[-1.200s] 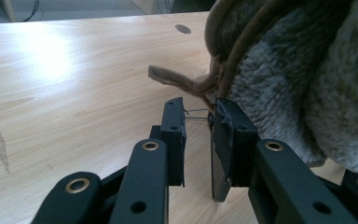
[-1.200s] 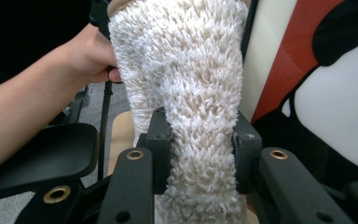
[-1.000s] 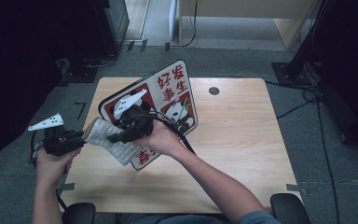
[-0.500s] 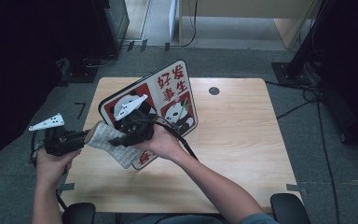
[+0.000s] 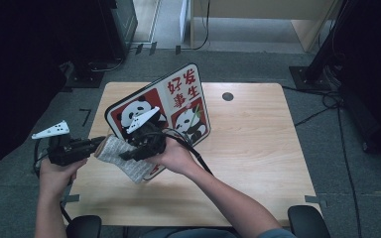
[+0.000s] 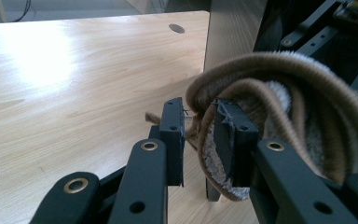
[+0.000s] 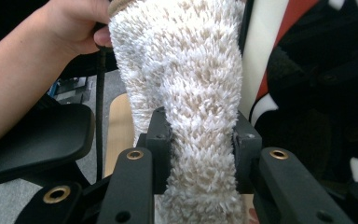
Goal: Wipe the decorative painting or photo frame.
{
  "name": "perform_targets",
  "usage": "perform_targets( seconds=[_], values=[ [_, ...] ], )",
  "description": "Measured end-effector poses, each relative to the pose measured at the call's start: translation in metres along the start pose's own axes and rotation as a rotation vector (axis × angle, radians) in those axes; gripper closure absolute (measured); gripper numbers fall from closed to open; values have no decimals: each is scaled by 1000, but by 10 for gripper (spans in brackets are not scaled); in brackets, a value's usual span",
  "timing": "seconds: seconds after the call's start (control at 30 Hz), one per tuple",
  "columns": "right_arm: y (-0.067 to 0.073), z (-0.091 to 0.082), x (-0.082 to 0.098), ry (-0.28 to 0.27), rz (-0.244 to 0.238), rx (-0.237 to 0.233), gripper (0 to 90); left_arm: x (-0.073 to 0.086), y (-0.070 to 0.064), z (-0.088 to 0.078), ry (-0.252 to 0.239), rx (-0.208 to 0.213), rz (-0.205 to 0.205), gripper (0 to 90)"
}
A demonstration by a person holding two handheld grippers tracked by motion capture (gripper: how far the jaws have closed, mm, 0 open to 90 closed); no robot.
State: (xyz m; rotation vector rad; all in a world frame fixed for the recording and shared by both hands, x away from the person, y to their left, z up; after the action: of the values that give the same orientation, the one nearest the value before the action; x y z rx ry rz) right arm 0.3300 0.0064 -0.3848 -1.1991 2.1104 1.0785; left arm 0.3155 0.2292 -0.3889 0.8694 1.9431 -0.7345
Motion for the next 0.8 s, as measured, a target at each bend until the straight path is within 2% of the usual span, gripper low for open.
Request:
perform_targets(
  seconds=[0.4,0.63,0.8],
  values=[
    [-5,8,16,18,33,-10,681,-2,-2,-1,-3,9,3,728],
    [-7,11,22,22,37,-11,681,-3,-4,0,-1,15,2,724],
    [-9,14,29,29,47,-11,681,-7,-7,1,-6,26,16,716]
  ],
)
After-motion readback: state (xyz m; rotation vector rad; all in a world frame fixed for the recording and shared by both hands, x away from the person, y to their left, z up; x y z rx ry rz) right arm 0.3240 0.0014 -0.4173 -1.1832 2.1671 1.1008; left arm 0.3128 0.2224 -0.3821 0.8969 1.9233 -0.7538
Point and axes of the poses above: each handheld gripper's, and its own axes: z roughly forward along the jaws, x roughly out of its underside, y roughly to its left, the point moved 3 cm from there along z, roughly forward along the jaws, and after that the axes turned 11 degrees about z, right-handed, at the moved point
